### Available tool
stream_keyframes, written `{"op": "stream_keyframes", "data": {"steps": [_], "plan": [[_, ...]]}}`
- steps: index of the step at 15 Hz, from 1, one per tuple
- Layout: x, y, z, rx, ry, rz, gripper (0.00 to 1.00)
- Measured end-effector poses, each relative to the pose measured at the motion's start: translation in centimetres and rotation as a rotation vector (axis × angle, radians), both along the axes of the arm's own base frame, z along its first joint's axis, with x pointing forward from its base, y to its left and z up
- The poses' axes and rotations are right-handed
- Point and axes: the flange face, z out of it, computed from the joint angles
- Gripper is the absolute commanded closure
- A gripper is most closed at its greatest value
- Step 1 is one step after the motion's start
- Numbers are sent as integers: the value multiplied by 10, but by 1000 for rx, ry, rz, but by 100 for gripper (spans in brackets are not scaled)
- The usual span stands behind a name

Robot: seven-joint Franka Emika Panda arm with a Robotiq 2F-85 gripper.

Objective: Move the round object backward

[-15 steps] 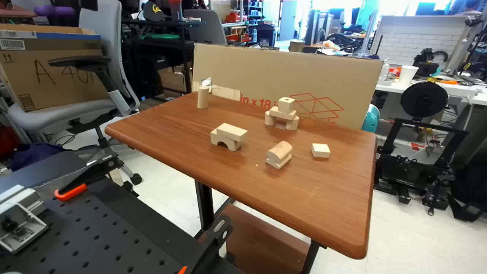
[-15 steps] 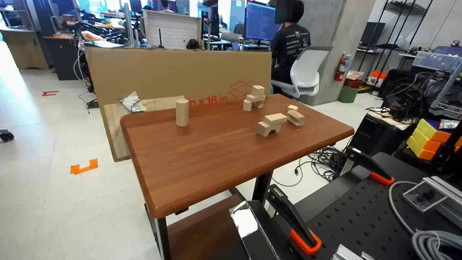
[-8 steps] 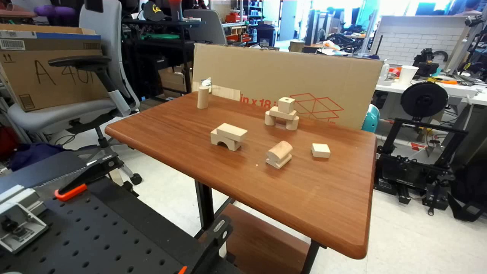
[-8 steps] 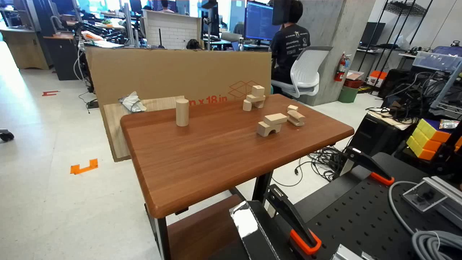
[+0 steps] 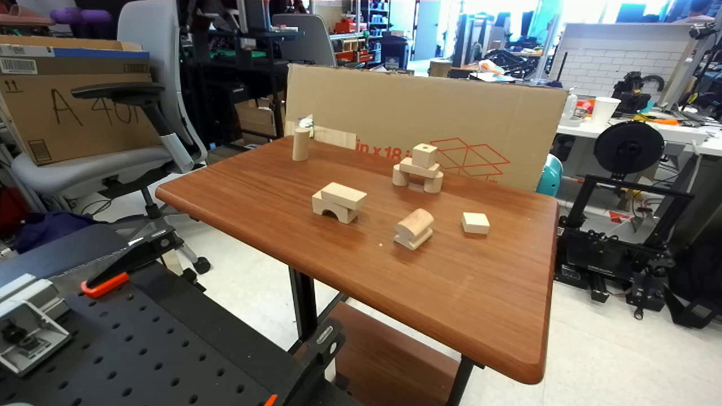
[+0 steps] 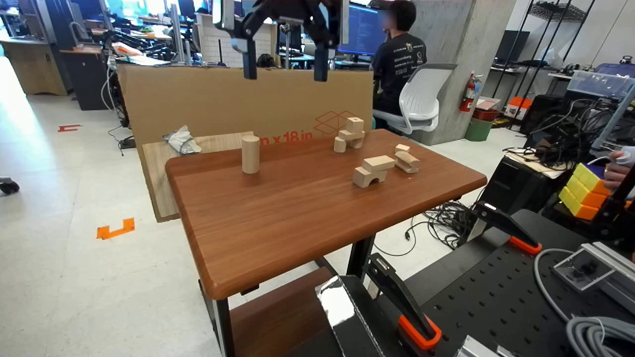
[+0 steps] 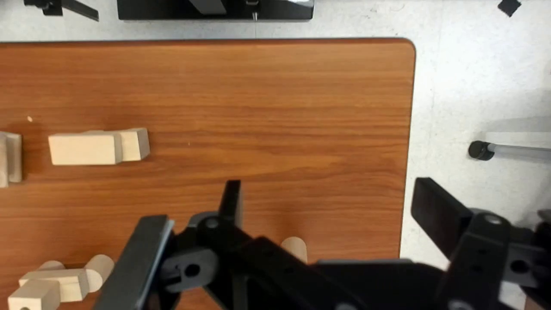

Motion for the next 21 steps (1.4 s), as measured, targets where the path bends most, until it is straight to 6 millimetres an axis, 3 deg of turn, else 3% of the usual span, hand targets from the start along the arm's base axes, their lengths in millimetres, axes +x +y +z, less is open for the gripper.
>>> {"op": "stream_keyframes", "data": {"steps": [4, 10, 21], "plan": [[44, 5, -24, -9, -18, 16, 0], [91, 15, -53, -4, -30, 17, 0], [130, 17, -109, -18, -2, 29, 0]]}}
